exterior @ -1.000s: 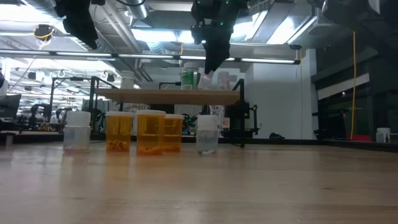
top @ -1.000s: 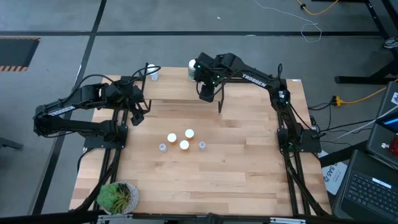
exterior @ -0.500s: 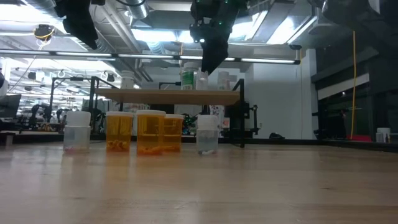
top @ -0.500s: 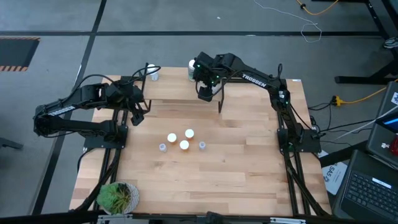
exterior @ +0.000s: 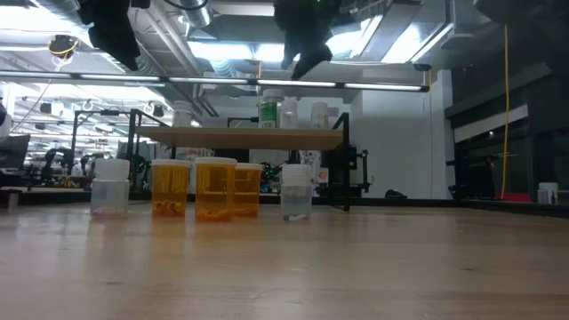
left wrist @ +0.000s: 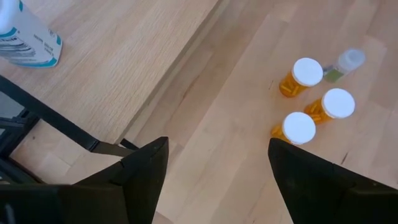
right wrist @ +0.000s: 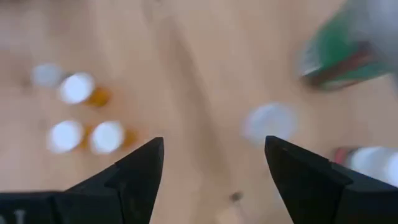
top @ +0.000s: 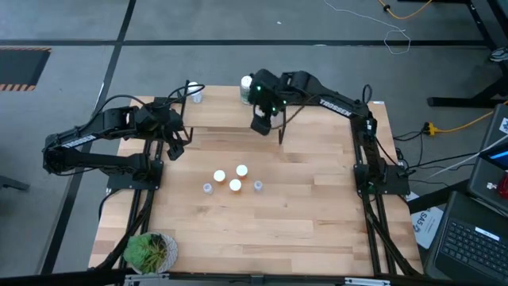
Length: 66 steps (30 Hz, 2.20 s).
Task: Pick and place medicine bottles onto shelf by color
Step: Put the transparent pill bottle on the shelf
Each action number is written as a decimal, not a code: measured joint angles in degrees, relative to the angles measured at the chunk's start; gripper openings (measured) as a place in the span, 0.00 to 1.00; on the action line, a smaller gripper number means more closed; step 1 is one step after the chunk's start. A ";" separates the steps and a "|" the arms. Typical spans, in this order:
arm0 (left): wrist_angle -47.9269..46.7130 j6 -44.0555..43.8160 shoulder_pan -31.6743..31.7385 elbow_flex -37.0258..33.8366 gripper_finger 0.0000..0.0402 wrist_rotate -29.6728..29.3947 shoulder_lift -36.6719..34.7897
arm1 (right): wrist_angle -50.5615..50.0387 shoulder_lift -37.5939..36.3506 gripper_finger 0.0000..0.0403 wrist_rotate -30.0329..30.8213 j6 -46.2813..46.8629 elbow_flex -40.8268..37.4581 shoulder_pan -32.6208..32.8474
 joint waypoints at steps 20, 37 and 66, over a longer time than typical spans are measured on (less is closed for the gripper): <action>-5.02 -1.95 0.00 0.00 0.68 -0.02 0.00 | 13.89 -0.43 0.70 11.44 5.62 -23.01 22.94; -4.98 -1.54 0.01 0.01 0.68 -0.07 -0.02 | 29.60 -0.40 0.70 8.14 11.92 -43.02 25.63; -4.94 -1.49 -0.01 0.01 0.68 -2.86 0.00 | 16.18 -0.42 0.33 17.52 -3.27 -21.89 23.16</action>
